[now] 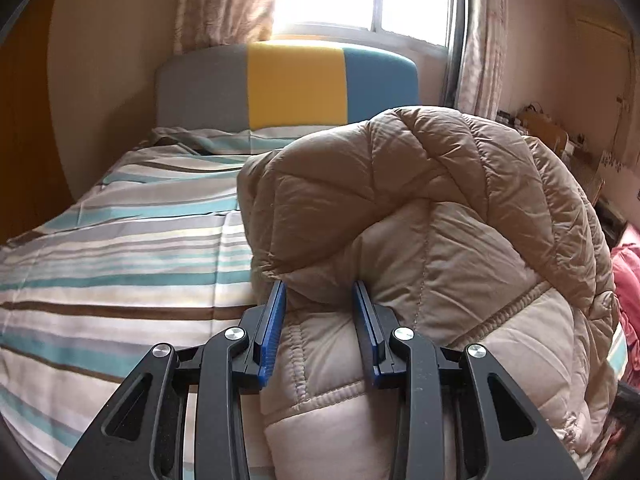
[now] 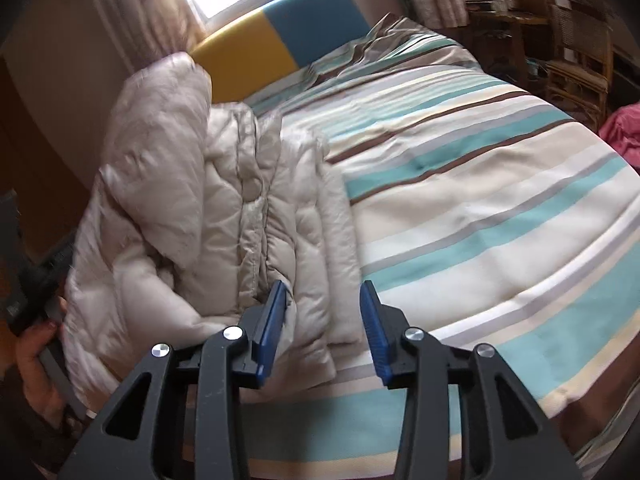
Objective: Fold large clothes
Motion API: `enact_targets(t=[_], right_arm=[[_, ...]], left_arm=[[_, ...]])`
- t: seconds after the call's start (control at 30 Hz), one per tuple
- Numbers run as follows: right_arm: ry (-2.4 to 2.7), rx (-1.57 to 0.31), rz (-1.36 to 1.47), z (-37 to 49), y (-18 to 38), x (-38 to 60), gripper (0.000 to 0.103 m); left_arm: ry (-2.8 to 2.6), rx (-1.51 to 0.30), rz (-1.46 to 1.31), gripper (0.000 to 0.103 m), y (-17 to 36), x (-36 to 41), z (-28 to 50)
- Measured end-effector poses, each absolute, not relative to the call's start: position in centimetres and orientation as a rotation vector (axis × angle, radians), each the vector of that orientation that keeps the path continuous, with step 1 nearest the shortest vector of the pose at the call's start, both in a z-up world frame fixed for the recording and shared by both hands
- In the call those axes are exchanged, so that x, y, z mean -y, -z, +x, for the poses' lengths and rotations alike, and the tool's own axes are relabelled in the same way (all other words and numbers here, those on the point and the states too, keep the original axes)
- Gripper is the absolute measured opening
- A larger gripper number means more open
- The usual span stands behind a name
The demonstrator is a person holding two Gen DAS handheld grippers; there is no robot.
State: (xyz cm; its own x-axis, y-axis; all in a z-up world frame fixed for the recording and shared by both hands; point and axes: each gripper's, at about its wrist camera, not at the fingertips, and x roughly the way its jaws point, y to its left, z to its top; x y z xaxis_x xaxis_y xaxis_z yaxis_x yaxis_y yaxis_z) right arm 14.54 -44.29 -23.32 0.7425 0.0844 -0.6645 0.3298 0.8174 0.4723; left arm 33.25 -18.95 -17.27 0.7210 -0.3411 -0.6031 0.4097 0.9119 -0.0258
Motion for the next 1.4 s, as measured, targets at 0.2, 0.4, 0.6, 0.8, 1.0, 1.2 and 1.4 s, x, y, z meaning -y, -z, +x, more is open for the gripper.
enact_targets(t=[0.2, 0.4, 0.6, 0.8, 1.0, 1.2, 1.4], right_arm=[[0.161, -0.635, 0.574, 16.0, 17.3, 45.7, 0.039], [0.087, -0.621, 0.462, 23.0, 11.5, 42.9, 0.039], [0.065, -0.642, 0.446, 29.9, 11.8, 40.5, 0.038], [0.131, -0.677, 0.376, 33.2, 15.8, 41.9, 0.036], [0.149, -0.715, 0.397, 34.5, 18.9, 44.4, 0.036], [0.168, -0.811, 0.421, 36.8, 21.9, 45.8, 0.037], [0.190, -0.868, 0.412, 38.4, 24.4, 46.2, 0.038]], left_arm=[[0.427, -0.670, 0.206, 0.033, 16.4, 21.2, 34.2], [0.424, -0.733, 0.268, 0.033, 15.3, 23.7, 36.3], [0.402, -0.791, 0.238, 0.033, 15.8, 25.4, 38.8], [0.379, -0.800, 0.214, 0.041, 16.6, 26.6, 39.7], [0.368, -0.800, 0.236, 0.051, 17.6, 28.7, 40.4], [0.357, -0.836, 0.242, 0.060, 19.7, 30.1, 41.9], [0.368, -0.884, 0.222, 0.068, 21.7, 30.7, 43.6]])
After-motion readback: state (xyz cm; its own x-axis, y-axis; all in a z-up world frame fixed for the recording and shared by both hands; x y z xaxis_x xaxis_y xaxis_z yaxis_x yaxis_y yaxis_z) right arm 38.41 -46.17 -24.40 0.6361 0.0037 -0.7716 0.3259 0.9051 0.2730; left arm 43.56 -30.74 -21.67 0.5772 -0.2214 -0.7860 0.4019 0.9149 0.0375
